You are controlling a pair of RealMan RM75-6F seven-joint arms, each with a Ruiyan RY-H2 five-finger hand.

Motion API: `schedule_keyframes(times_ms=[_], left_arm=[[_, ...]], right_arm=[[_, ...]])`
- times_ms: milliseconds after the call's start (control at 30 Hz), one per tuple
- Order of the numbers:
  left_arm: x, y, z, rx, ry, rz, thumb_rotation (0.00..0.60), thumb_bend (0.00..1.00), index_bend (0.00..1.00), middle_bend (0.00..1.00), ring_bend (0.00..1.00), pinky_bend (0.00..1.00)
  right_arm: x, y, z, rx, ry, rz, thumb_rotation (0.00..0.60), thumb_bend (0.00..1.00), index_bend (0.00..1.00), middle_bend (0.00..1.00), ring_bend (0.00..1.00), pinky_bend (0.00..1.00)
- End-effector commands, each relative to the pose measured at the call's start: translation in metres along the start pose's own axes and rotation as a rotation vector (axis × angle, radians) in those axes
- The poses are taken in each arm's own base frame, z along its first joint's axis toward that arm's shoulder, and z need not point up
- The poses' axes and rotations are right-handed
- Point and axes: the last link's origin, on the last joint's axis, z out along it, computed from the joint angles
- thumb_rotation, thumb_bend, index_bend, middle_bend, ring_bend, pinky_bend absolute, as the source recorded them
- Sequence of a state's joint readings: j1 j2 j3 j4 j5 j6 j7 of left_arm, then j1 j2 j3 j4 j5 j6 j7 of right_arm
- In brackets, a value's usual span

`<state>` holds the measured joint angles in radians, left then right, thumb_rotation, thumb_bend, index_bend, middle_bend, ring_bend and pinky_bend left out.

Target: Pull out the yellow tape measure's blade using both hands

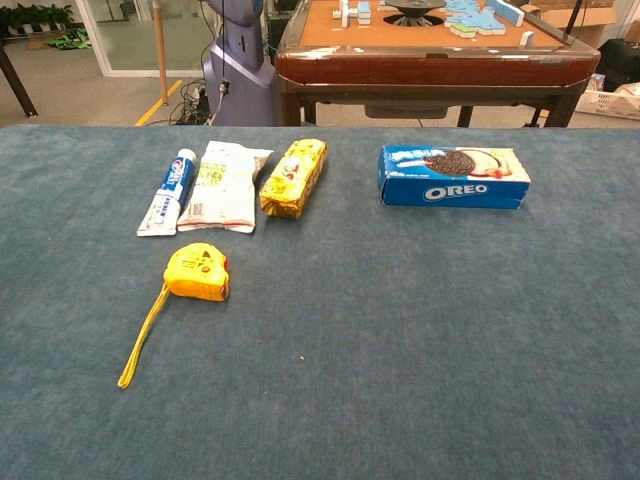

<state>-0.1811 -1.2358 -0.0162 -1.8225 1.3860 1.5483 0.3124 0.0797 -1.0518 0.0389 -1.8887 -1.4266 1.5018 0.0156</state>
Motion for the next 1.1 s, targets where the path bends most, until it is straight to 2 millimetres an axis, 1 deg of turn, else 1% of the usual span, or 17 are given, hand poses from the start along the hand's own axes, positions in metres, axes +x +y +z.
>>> schedule_keyframes(times_ms=[33,133,267,400,533,733,867,1100], left_arm=[[0.000,0.001,0.001,-0.001,0.002,-0.001,0.600,0.20,0.25,0.13,0.10,0.11],[-0.002,0.002,0.004,-0.013,0.000,-0.003,0.600,0.20,0.25,0.13,0.10,0.11],[-0.005,0.010,0.017,-0.058,-0.014,-0.010,0.600,0.20,0.24,0.13,0.10,0.11],[-0.011,0.020,0.032,-0.105,-0.051,0.004,0.600,0.20,0.20,0.13,0.10,0.11],[-0.021,0.038,0.050,-0.161,-0.111,0.032,0.600,0.20,0.15,0.13,0.10,0.11],[-0.042,0.067,0.073,-0.238,-0.203,0.088,0.600,0.20,0.11,0.13,0.08,0.11],[-0.055,0.085,0.086,-0.265,-0.250,0.128,0.600,0.20,0.10,0.13,0.08,0.11],[-0.073,0.117,0.101,-0.292,-0.325,0.175,0.600,0.20,0.10,0.13,0.08,0.11]], right_arm=[[0.001,0.000,0.001,0.002,0.005,0.004,0.600,0.41,0.49,0.39,0.27,0.12],[0.004,-0.001,0.004,0.007,0.014,0.001,0.600,0.41,0.49,0.39,0.27,0.12],[0.013,-0.003,0.011,0.016,0.046,-0.014,0.600,0.41,0.49,0.39,0.27,0.12],[0.024,-0.005,0.017,0.020,0.086,-0.029,0.600,0.41,0.49,0.39,0.27,0.12],[0.034,-0.006,0.021,0.016,0.119,-0.046,0.600,0.41,0.49,0.39,0.27,0.12],[0.040,-0.003,0.022,0.000,0.125,-0.056,0.600,0.41,0.49,0.39,0.27,0.12],[0.041,0.001,0.022,-0.015,0.127,-0.058,0.600,0.41,0.49,0.39,0.27,0.12],[0.042,0.008,0.023,-0.027,0.123,-0.057,0.600,0.41,0.49,0.39,0.27,0.12]])
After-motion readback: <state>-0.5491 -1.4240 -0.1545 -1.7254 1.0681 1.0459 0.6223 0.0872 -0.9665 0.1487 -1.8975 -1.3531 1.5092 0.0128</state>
